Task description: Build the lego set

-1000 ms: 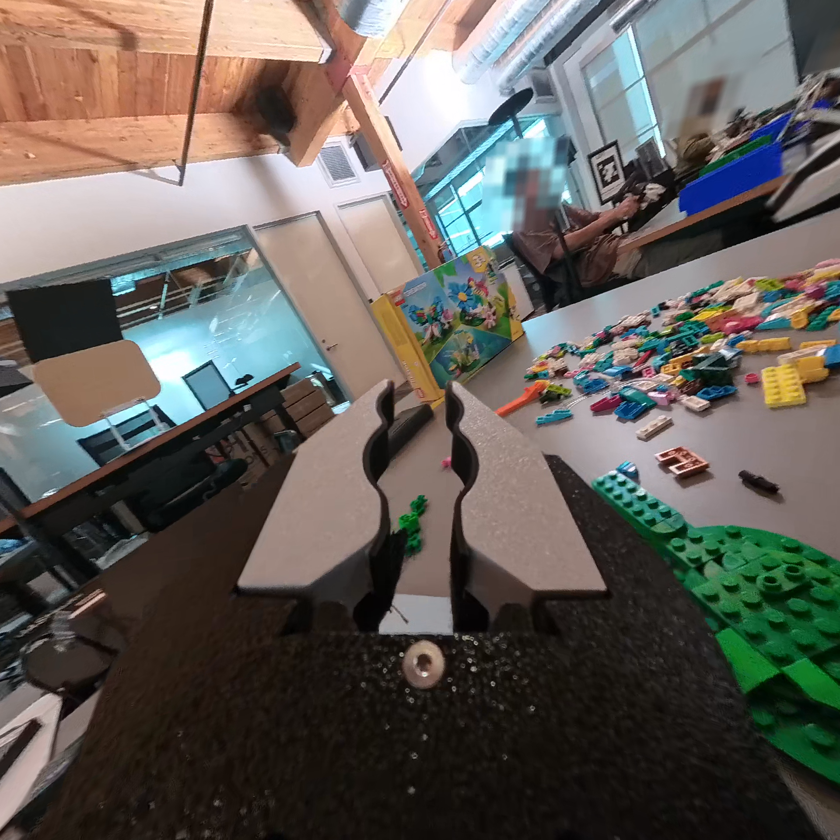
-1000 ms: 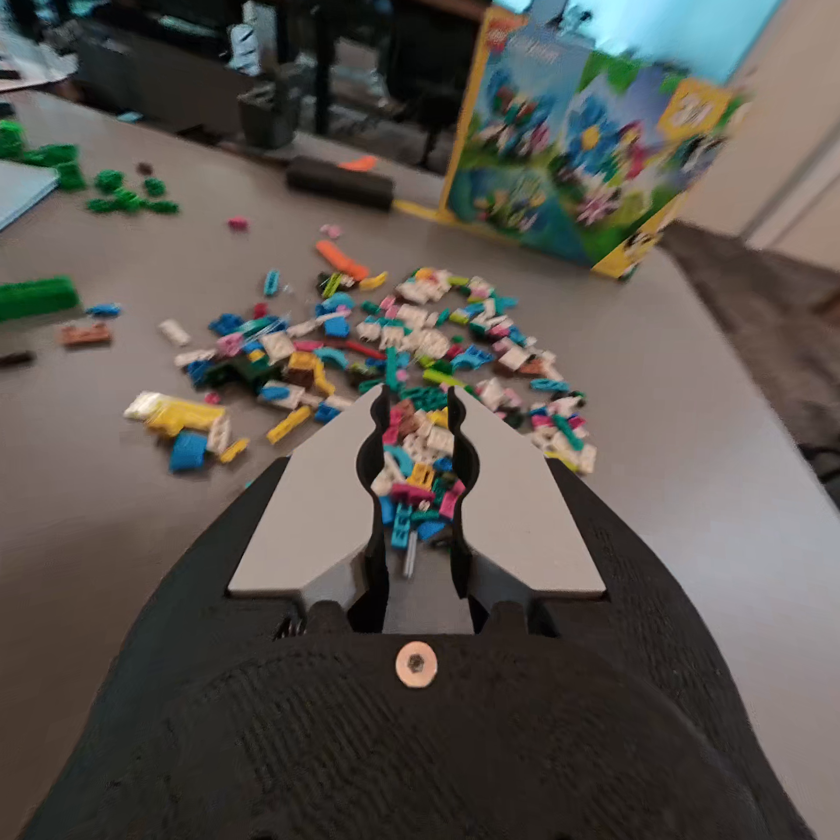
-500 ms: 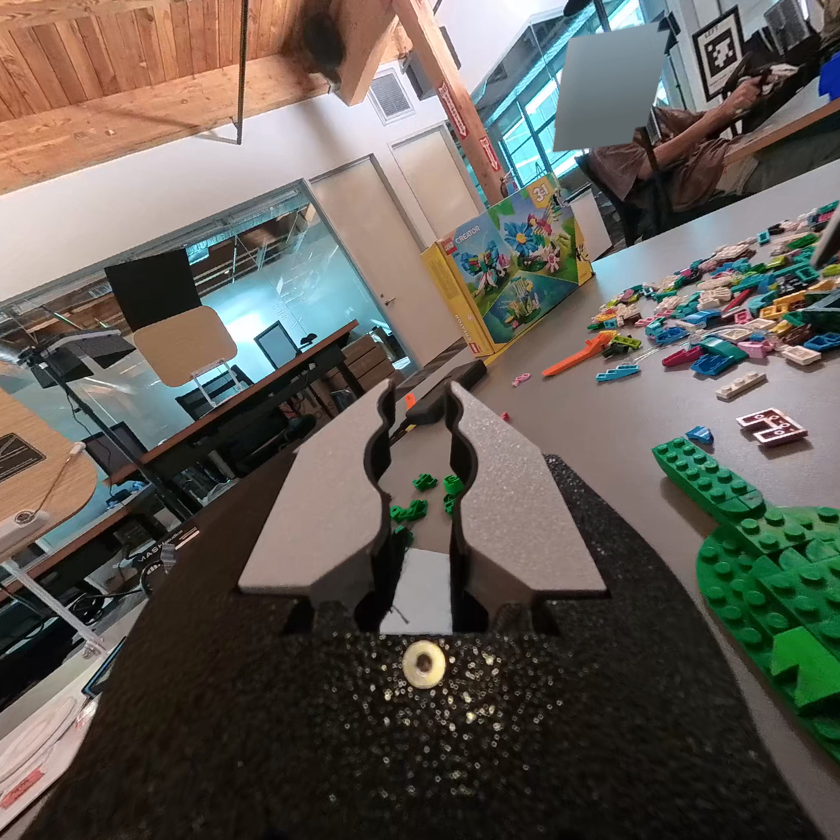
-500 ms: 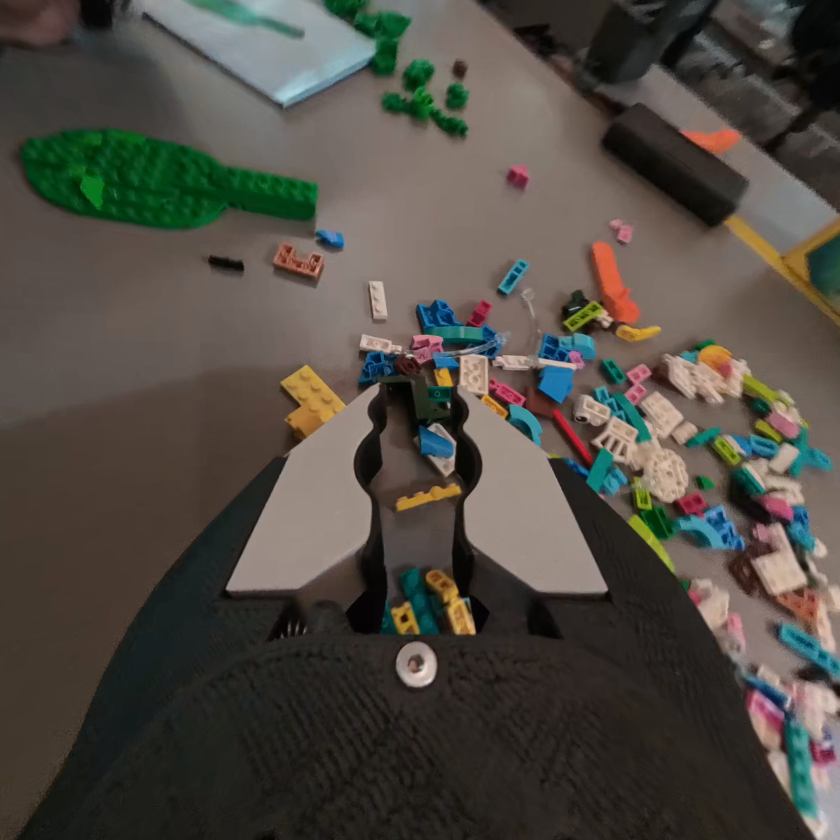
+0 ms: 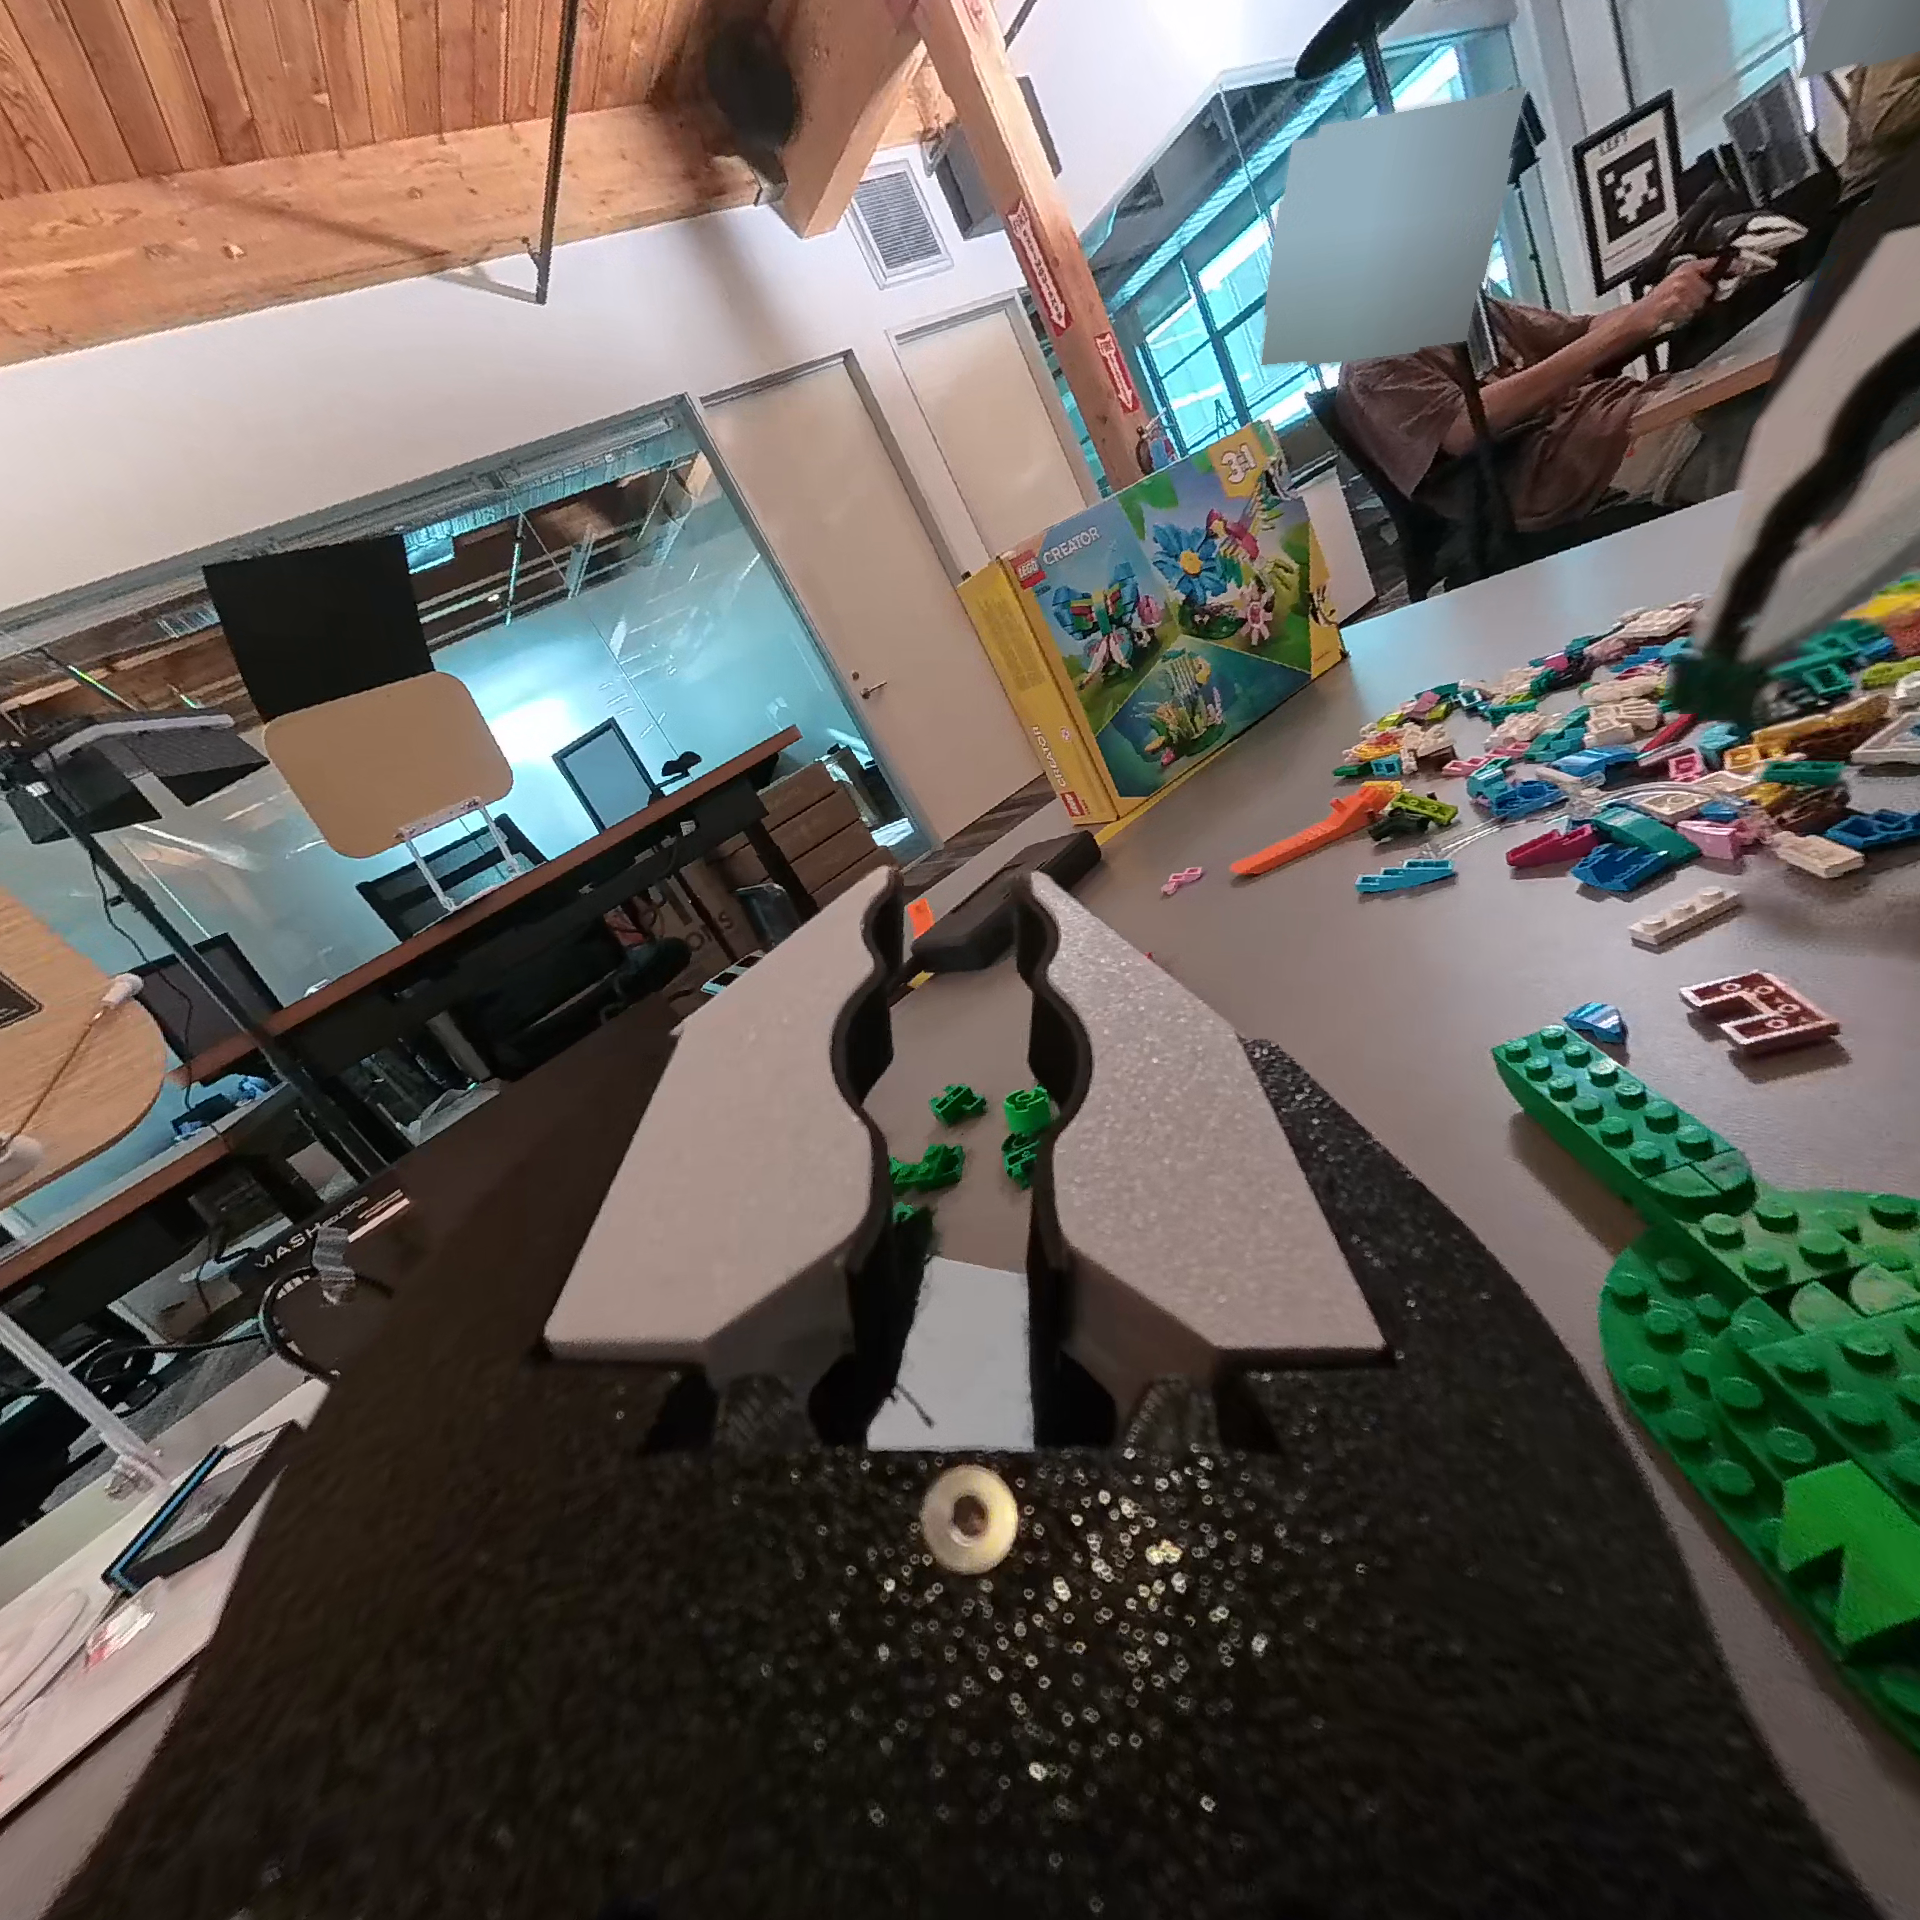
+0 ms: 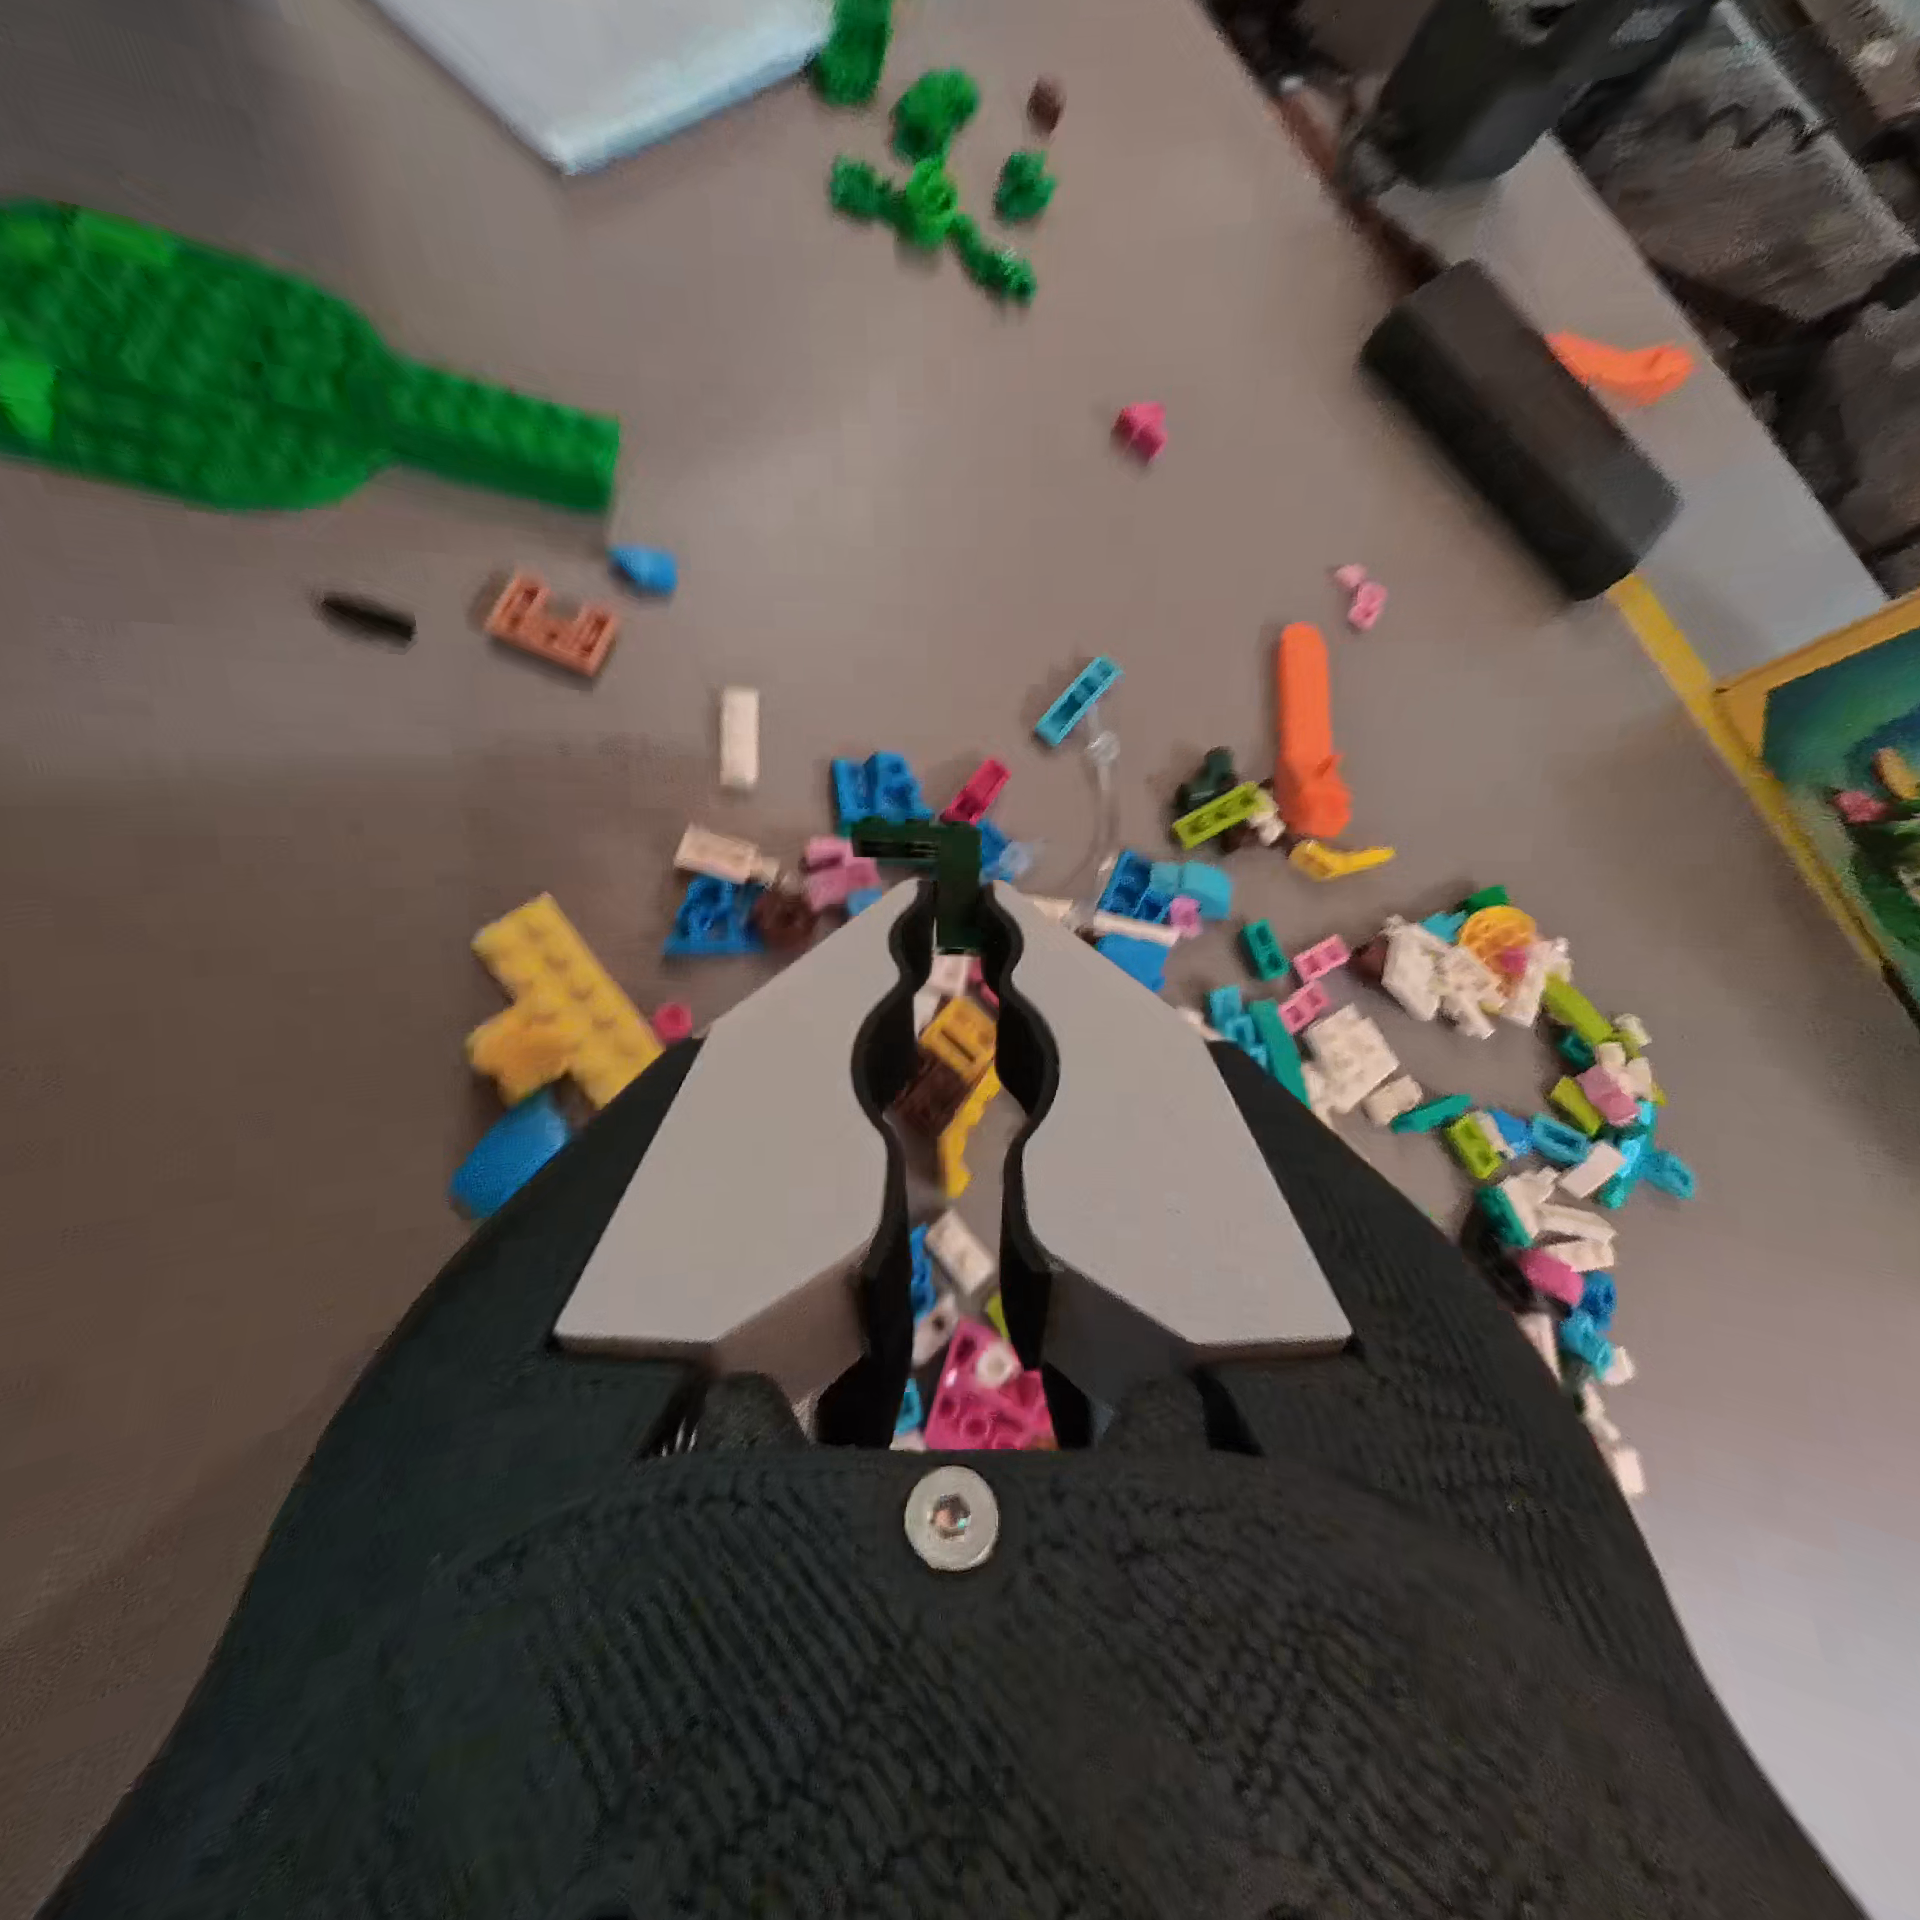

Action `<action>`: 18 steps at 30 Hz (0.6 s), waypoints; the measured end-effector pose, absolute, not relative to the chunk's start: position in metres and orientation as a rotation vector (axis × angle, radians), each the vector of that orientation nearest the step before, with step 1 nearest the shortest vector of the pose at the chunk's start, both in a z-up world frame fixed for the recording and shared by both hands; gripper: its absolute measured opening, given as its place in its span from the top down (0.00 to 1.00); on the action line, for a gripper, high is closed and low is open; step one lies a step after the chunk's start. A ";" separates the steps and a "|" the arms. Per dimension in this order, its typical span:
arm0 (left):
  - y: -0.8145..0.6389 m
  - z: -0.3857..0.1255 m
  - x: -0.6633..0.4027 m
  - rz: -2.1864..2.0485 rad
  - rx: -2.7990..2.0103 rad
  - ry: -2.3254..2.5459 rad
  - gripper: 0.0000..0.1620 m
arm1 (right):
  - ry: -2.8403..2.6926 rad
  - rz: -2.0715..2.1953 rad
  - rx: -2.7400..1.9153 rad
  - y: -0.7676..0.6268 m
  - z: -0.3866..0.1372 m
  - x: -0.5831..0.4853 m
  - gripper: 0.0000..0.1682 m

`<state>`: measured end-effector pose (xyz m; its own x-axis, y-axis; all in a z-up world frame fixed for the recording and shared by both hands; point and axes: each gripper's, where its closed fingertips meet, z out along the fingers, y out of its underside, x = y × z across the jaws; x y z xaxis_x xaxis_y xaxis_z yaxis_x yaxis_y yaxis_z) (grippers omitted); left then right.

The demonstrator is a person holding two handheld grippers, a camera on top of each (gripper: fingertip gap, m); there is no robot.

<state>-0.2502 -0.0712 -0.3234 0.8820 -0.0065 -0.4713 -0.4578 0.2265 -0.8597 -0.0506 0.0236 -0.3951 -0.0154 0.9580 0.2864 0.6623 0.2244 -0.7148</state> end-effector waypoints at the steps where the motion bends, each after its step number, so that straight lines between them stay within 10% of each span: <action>1: -0.071 -0.323 -0.250 0.320 -1.315 0.419 0.89 | -1.718 0.495 -1.533 0.029 -0.393 -0.059 0.96; 12: -0.073 -0.321 -0.253 0.286 -1.304 0.399 0.89 | -1.709 0.576 -1.769 0.024 -0.436 -0.159 0.90; 18: -0.073 -0.320 -0.255 0.263 -1.302 0.381 0.89 | -1.353 0.563 -1.736 0.047 -0.375 -0.088 0.80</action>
<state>-0.2553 -0.0728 -0.3202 0.9088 -0.0242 -0.4166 -0.3981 0.2491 -0.8829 -0.0881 0.0468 -0.3748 0.3153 0.9380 0.1439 0.5595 -0.0613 -0.8265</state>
